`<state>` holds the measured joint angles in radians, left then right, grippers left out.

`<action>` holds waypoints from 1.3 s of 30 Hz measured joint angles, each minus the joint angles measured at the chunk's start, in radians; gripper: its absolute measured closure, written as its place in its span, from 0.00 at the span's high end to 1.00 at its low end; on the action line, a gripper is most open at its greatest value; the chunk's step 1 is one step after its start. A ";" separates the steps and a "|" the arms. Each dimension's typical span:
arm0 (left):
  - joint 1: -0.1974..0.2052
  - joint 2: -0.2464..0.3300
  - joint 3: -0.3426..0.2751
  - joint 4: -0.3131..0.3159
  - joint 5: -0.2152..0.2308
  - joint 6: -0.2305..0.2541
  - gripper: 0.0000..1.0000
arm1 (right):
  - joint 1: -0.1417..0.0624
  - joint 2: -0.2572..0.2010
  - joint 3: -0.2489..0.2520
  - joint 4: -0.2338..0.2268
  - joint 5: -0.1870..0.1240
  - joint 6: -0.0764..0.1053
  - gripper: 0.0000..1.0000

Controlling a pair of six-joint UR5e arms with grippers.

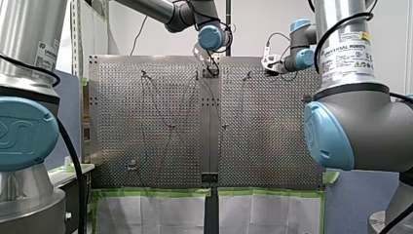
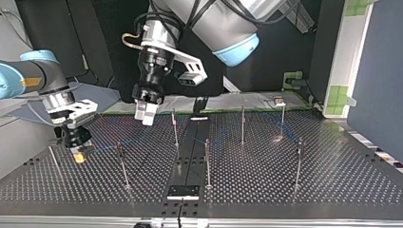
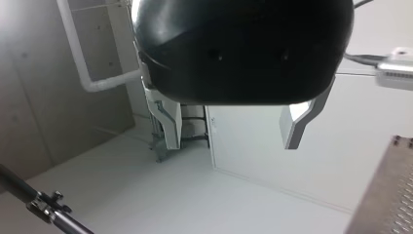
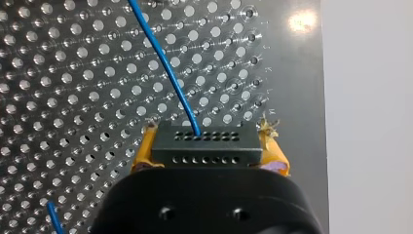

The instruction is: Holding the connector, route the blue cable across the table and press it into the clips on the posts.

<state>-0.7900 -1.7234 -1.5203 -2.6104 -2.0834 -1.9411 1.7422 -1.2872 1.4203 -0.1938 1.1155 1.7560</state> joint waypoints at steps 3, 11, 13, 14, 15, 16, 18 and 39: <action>-0.004 -0.017 -0.026 0.026 -0.019 0.002 1.00 | 0.000 0.000 0.000 -0.001 0.000 0.000 0.00; -0.025 -0.082 -0.094 0.094 -0.084 -0.005 1.00 | -0.002 0.001 0.000 -0.001 0.000 -0.001 0.00; -0.031 -0.097 -0.108 0.109 -0.094 -0.012 1.00 | -0.002 0.000 0.000 -0.001 0.001 -0.001 0.00; -0.035 -0.107 -0.119 0.119 -0.099 -0.018 1.00 | -0.003 0.000 0.000 -0.002 0.001 0.000 0.00; -0.038 -0.115 -0.127 0.127 -0.102 -0.023 1.00 | -0.003 0.001 0.000 -0.002 0.001 0.000 0.00; -0.040 -0.123 -0.135 0.136 -0.105 -0.028 1.00 | -0.003 0.000 0.000 -0.002 0.001 0.000 0.00; -0.045 -0.141 -0.153 0.153 -0.112 -0.035 1.00 | -0.004 0.000 0.000 -0.002 0.001 0.000 0.00; -0.052 -0.187 -0.318 0.319 -0.115 0.039 1.00 | -0.005 0.001 0.000 -0.001 0.003 -0.001 0.00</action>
<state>-0.8417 -1.9103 -1.8387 -2.2917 -2.1979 -1.9021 1.7373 -1.2865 1.4201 -0.1951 1.1184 1.7552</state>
